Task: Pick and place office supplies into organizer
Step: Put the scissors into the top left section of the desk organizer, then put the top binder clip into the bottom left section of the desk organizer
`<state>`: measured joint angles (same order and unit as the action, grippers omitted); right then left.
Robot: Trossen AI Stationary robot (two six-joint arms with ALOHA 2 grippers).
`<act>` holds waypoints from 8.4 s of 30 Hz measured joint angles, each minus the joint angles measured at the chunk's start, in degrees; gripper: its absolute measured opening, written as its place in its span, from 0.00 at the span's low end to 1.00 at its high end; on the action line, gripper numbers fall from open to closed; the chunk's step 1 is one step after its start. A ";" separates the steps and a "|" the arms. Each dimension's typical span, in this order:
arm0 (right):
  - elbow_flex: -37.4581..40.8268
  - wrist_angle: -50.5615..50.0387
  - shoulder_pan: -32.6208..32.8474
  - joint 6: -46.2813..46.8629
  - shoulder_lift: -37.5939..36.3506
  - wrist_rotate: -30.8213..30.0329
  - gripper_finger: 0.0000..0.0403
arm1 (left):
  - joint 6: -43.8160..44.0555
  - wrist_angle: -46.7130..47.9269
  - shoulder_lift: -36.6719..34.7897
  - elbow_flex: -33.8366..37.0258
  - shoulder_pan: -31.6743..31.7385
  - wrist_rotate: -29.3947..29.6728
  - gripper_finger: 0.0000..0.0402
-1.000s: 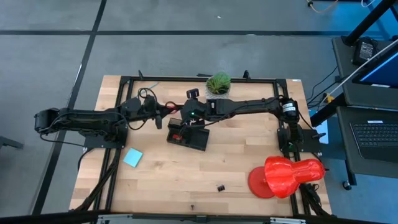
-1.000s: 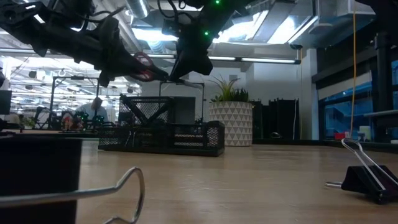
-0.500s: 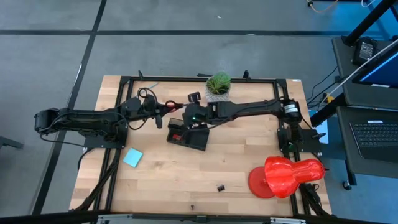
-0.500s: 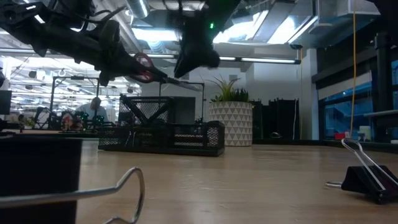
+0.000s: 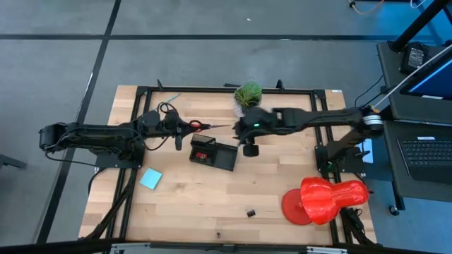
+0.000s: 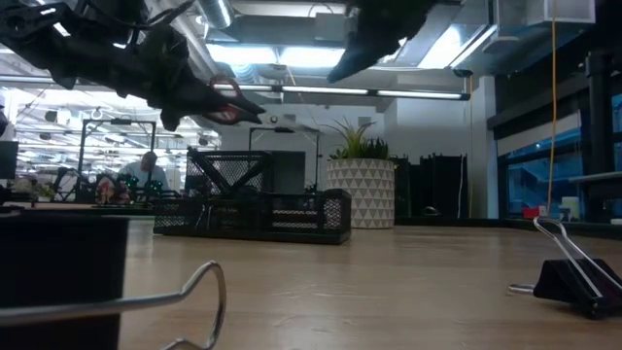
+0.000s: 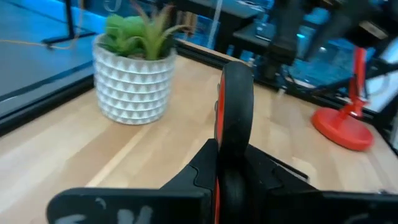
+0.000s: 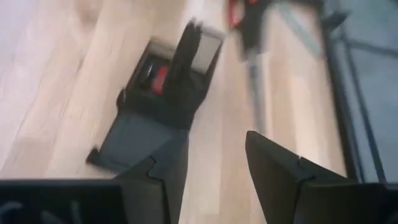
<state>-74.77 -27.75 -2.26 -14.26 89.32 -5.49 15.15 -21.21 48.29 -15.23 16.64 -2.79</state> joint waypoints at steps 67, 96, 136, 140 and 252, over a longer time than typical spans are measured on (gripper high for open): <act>38.71 29.34 3.13 12.06 -24.83 -1.17 0.40 | -12.72 53.83 20.75 -31.59 -3.56 -4.56 0.13; 38.69 28.42 3.13 0.69 -24.83 -1.16 0.40 | 2.05 67.24 11.27 -35.73 -2.91 25.29 0.23; 38.67 26.24 8.30 7.41 -23.81 13.56 0.40 | 5.23 63.27 3.17 -32.22 -18.13 34.32 0.23; 38.67 28.68 10.46 9.39 -21.07 13.63 0.40 | 2.05 50.77 -1.06 -23.66 -21.81 33.81 0.23; 7.44 51.92 10.63 1.95 28.77 -8.62 0.00 | -4.02 33.72 -15.89 0.88 -28.55 28.38 0.23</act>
<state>-67.33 24.18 8.36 -12.31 118.09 -14.11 11.13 12.51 32.40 -14.35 -11.90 25.58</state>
